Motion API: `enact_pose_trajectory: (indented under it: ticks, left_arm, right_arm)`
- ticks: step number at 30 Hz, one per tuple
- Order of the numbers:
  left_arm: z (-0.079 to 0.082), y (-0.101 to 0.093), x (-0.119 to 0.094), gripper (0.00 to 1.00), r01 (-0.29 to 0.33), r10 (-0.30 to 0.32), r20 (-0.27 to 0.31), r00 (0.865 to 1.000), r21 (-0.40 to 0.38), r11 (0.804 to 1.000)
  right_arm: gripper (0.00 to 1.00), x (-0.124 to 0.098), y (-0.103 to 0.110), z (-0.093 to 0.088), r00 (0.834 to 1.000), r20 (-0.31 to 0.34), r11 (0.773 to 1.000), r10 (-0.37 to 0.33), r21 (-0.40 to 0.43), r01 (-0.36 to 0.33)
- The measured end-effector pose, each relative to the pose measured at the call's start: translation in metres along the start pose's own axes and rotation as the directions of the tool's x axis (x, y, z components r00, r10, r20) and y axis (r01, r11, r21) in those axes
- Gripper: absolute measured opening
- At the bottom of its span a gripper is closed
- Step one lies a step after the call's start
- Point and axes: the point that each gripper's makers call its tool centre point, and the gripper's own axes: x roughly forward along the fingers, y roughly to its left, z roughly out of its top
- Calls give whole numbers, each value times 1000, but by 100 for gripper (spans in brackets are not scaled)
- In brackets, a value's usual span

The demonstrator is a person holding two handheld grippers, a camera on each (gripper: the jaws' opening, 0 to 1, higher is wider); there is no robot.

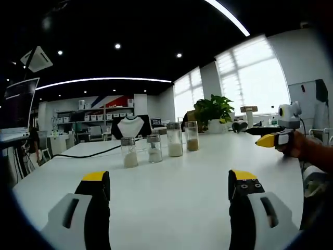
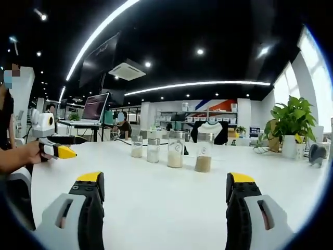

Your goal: Rotate the seasoning bottle until the label or dispensing opening points toward the visible target arrow and the bottle remains upright within the marked orientation range

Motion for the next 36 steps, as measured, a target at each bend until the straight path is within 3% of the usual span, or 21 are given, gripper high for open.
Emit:
enact_pose_trajectory:
  ticks: [23,31,36]
  left_arm:
    - [0,4,1,98,-7,7,2,1000,-7,1000]
    - [2,10,2,97,-10,11,21,1000,-55,998]
    - [-5,8,9,97,5,-6,-16,1000,-50,999]
  right_arm:
    - [99,0,-1,2,1000,15,1000,-8,-9,9]
    - [99,0,-2,2,1000,14,1000,-12,-3,12]
    - [99,-1,-2,2,1000,16,1000,-10,-1,10]
